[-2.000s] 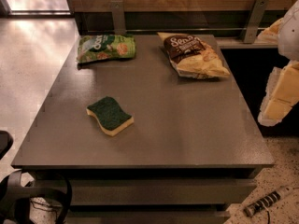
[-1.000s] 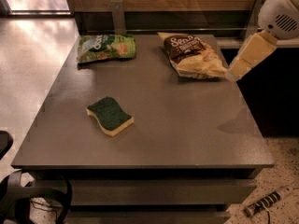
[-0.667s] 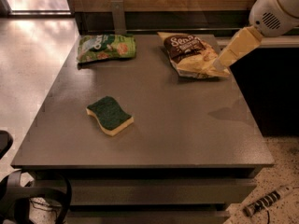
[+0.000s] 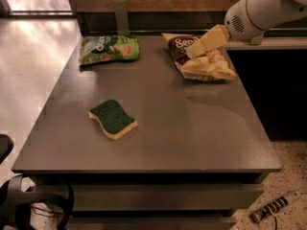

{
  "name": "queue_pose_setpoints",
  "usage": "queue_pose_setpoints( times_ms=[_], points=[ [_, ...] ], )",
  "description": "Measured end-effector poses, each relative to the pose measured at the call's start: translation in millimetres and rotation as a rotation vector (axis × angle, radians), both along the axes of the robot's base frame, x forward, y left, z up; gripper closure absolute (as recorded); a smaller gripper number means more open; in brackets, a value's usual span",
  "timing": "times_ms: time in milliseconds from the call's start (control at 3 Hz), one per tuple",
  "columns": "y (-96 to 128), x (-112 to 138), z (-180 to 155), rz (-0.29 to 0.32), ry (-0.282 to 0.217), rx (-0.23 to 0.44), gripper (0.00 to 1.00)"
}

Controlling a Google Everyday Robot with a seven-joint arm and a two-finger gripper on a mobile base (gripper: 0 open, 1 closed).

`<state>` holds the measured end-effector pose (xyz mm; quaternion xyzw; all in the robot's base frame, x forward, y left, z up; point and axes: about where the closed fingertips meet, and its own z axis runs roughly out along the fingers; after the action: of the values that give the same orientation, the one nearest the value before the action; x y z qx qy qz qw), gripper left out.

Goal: Pick brown chip bag

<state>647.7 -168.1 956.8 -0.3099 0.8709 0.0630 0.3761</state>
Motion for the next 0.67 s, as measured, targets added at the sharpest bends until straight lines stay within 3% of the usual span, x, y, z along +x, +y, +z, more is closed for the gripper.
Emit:
queue_pose_setpoints(
  times_ms=[333, 667],
  points=[
    [1.7, 3.6, -3.7, 0.0, 0.005, 0.003, 0.0],
    [12.1, 30.3, -30.4, 0.0, 0.037, 0.015, 0.0]
  ],
)
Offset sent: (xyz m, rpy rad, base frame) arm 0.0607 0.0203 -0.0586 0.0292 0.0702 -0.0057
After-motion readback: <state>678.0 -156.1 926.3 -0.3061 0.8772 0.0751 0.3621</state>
